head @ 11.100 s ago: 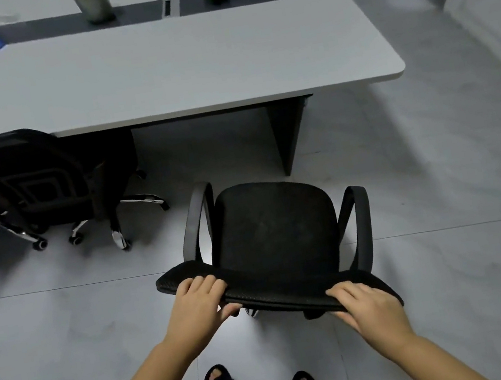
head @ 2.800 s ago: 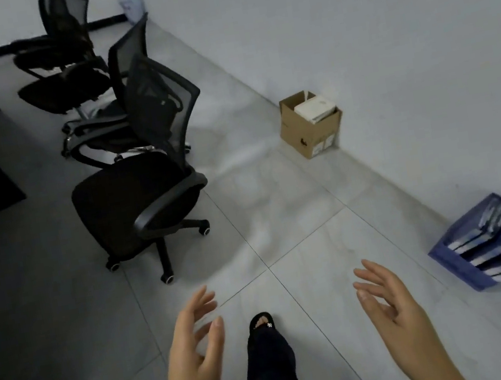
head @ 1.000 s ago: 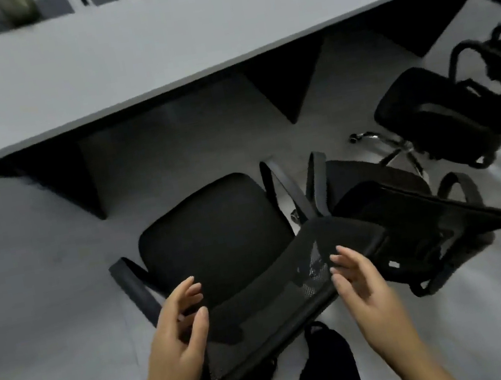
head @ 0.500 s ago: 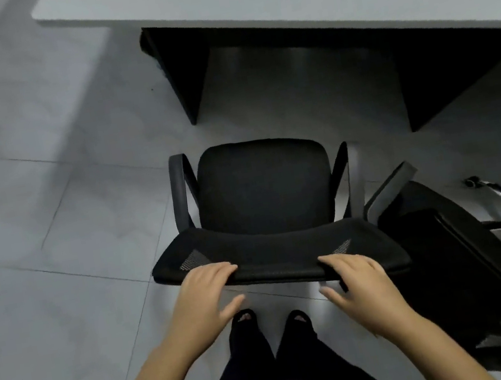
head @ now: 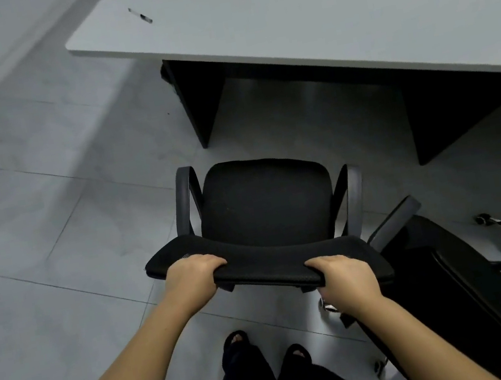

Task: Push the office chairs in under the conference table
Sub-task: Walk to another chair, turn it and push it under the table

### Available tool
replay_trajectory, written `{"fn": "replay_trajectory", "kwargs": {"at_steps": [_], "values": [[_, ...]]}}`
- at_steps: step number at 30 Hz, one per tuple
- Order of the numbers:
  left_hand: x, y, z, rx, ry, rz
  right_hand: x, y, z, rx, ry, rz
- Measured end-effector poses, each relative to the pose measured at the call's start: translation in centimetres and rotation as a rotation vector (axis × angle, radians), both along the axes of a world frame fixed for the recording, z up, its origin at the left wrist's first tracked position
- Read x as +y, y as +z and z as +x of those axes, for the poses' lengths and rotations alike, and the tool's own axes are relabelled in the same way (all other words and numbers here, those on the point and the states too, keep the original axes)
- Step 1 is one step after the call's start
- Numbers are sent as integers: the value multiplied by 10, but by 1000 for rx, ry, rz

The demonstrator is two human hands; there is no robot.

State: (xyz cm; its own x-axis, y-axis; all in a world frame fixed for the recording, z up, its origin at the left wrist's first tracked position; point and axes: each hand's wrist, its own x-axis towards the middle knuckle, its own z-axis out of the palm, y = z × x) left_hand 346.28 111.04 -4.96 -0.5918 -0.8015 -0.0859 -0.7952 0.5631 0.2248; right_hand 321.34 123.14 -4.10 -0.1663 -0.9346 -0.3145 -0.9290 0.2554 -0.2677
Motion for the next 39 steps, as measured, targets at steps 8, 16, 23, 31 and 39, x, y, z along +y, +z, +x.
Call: {"fn": "replay_trajectory", "kwargs": {"at_steps": [8, 16, 23, 31, 39], "values": [[-86, 5, -26, -58, -31, 35, -80, 2, -18, 22, 10, 1], [-212, 0, -45, -30, -103, 30, -186, -2, -29, 32, -83, 18], [-315, 7, -67, -46, -172, 45, -281, 4, -42, 54, -148, 29], [-414, -4, -98, 69, -173, 24, -371, -6, -75, 43, -150, -2], [-505, 5, -147, -105, -145, 78, -461, -6, -119, 47, -129, -17]]}}
